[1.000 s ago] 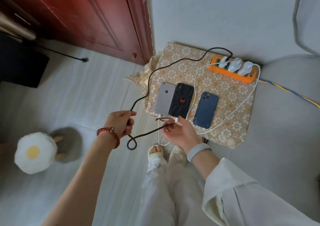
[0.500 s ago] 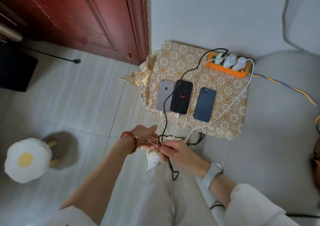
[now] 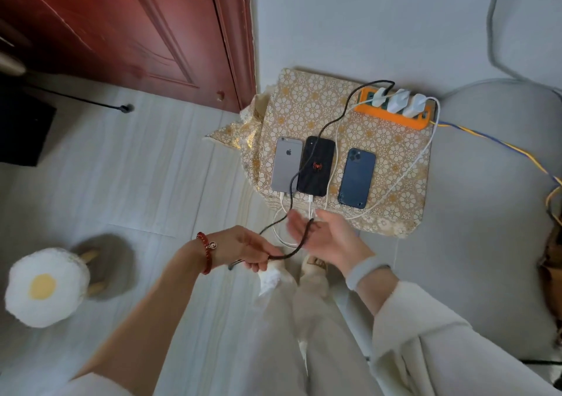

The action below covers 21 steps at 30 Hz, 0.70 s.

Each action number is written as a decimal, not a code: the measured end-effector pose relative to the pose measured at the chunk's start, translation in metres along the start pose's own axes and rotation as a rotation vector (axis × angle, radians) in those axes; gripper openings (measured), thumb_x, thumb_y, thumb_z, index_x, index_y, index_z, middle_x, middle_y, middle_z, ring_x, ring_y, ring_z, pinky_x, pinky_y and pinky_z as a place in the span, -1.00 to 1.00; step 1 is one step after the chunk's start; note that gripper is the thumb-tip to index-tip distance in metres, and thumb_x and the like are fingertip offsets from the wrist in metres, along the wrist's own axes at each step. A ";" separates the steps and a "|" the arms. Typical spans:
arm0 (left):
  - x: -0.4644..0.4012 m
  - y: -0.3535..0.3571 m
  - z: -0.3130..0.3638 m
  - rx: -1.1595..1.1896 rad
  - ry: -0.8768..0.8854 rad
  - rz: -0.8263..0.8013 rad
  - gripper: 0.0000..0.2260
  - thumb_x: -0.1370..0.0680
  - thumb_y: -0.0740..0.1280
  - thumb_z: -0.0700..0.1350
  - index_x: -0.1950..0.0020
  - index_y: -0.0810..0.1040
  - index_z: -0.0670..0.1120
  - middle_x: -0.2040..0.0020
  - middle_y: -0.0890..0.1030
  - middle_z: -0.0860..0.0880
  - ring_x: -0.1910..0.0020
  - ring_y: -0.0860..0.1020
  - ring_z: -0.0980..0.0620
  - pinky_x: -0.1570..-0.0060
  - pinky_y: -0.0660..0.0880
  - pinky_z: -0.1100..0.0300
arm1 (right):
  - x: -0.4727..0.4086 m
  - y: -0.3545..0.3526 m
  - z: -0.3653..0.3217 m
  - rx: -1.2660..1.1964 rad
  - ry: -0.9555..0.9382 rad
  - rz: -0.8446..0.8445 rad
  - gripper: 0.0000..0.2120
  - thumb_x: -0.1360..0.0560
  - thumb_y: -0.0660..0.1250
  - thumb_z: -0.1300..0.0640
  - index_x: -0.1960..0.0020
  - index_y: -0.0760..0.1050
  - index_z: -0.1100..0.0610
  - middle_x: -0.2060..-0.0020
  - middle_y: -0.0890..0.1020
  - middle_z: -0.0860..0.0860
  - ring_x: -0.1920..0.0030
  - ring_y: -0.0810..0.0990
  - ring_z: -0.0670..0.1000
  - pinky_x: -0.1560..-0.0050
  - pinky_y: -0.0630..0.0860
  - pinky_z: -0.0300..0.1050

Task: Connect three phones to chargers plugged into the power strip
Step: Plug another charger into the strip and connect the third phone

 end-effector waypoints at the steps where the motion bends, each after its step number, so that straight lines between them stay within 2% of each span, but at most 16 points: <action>1: 0.001 -0.001 -0.005 -0.078 -0.037 -0.021 -0.75 -0.51 0.26 -0.29 0.07 0.62 0.04 0.40 0.63 0.16 0.40 0.53 0.27 0.35 0.44 0.45 | -0.006 -0.001 -0.009 -0.087 -0.050 0.065 -0.75 -0.58 0.04 0.20 0.07 0.39 0.36 0.22 0.56 0.18 0.21 0.55 0.09 0.17 0.48 -0.05; 3: 0.005 -0.009 -0.021 -0.205 -0.136 -0.017 -0.77 -0.51 0.26 -0.26 0.05 0.63 0.04 0.35 0.63 0.14 0.40 0.53 0.27 0.28 0.47 0.41 | -0.009 -0.012 -0.031 -0.135 -0.146 0.200 -0.72 -0.56 -0.06 0.27 0.22 0.36 0.28 0.34 0.45 0.09 0.36 0.40 0.01 0.31 0.35 -0.18; 5: 0.010 -0.022 -0.043 -0.275 -0.256 0.022 -0.78 -0.50 0.25 -0.26 -0.02 0.63 -0.04 0.30 0.63 0.09 0.38 0.52 0.23 0.26 0.46 0.38 | -0.003 -0.022 -0.048 -0.089 -0.213 0.221 -0.72 -0.55 -0.06 0.30 0.25 0.33 0.23 0.38 0.39 0.06 0.40 0.32 -0.02 0.33 0.29 -0.24; 7: 0.016 -0.033 -0.060 -0.316 -0.361 0.068 -0.77 -0.49 0.25 -0.27 -0.06 0.62 -0.09 0.21 0.66 0.01 0.29 0.55 0.17 0.18 0.46 0.31 | 0.008 -0.021 -0.051 0.115 -0.218 0.111 -0.79 -0.56 0.05 0.27 0.19 0.39 0.22 0.41 0.44 0.03 0.39 0.39 -0.05 0.32 0.38 -0.25; 10: 0.011 -0.035 -0.062 -0.388 -0.380 0.127 -0.79 -0.51 0.25 -0.21 -0.09 0.60 -0.08 -0.06 0.65 -0.08 -0.01 0.57 0.06 -0.06 0.44 0.23 | 0.030 -0.005 -0.025 0.669 -0.120 -0.170 -0.90 -0.52 0.18 0.19 0.08 0.46 0.16 0.36 0.56 0.03 0.29 0.56 0.02 0.19 0.53 -0.13; 11: 0.005 -0.029 -0.055 -0.288 -0.340 0.136 -0.79 -0.54 0.24 -0.16 -0.13 0.57 -0.09 -0.12 0.62 -0.09 -0.07 0.56 0.04 -0.13 0.43 0.19 | 0.037 0.002 -0.013 0.855 -0.097 -0.251 -0.89 -0.52 0.18 0.20 0.07 0.49 0.15 0.31 0.60 0.04 0.22 0.60 0.03 0.13 0.54 -0.12; 13: -0.012 -0.010 -0.037 0.275 -0.282 0.152 -0.74 -0.57 0.18 -0.05 -0.18 0.49 -0.15 -0.12 0.62 -0.13 -0.07 0.57 -0.03 -0.18 0.45 0.08 | 0.047 0.012 0.007 1.239 -0.102 -0.360 -0.84 -0.52 0.21 0.23 0.12 0.56 0.07 0.24 0.64 0.00 0.15 0.63 -0.07 0.05 0.53 -0.27; 15: -0.029 0.002 -0.015 0.735 -0.197 0.188 -0.69 -0.59 0.14 0.01 -0.09 0.47 -0.21 0.09 0.67 -0.15 0.06 0.63 -0.07 -0.10 0.50 0.01 | 0.049 0.017 0.022 1.628 -0.132 -0.424 -0.80 -0.50 0.26 0.22 0.19 0.58 0.01 0.23 0.65 0.01 0.24 0.58 -0.25 0.10 0.42 -0.47; 16: -0.037 0.002 -0.005 0.827 -0.157 0.220 -0.73 -0.59 0.15 -0.02 -0.01 0.48 -0.22 0.23 0.67 -0.13 0.20 0.65 -0.04 0.01 0.55 0.05 | 0.048 0.016 0.027 1.739 -0.124 -0.440 -0.83 -0.49 0.27 0.22 0.18 0.60 0.04 0.23 0.65 0.02 0.28 0.56 -0.31 0.15 0.38 -0.53; 18: -0.045 0.003 0.010 0.829 -0.113 0.272 -0.84 -0.57 0.19 -0.18 0.11 0.49 -0.22 0.51 0.57 -0.02 0.54 0.52 0.09 0.38 0.56 0.26 | 0.044 0.010 0.023 1.746 -0.126 -0.415 -0.85 -0.48 0.28 0.21 0.09 0.63 0.14 0.26 0.67 -0.06 0.29 0.55 -0.33 0.16 0.37 -0.53; 19: -0.045 0.004 0.015 0.759 -0.105 0.267 -0.85 -0.57 0.18 -0.23 0.12 0.50 -0.22 0.56 0.51 0.01 0.62 0.43 0.13 0.48 0.50 0.31 | 0.040 0.005 0.017 1.634 -0.111 -0.378 -0.84 -0.49 0.27 0.21 0.03 0.62 0.16 0.26 0.68 -0.11 0.24 0.57 -0.30 0.08 0.41 -0.46; 21: -0.040 0.009 0.023 0.553 -0.068 0.161 -0.82 -0.58 0.15 -0.24 0.07 0.54 -0.19 0.55 0.49 0.05 0.61 0.38 0.16 0.46 0.50 0.30 | 0.032 -0.009 0.001 1.230 -0.024 -0.268 -0.76 -0.54 0.21 0.14 -0.13 0.53 0.21 0.09 0.69 -0.02 0.03 0.63 -0.09 -0.16 0.49 -0.13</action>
Point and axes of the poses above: each hand's wrist, its own x-axis away from the middle knuckle, its own y-axis out of the palm, z = x × y, the point moved 8 cm from there along -x, towards the middle knuckle
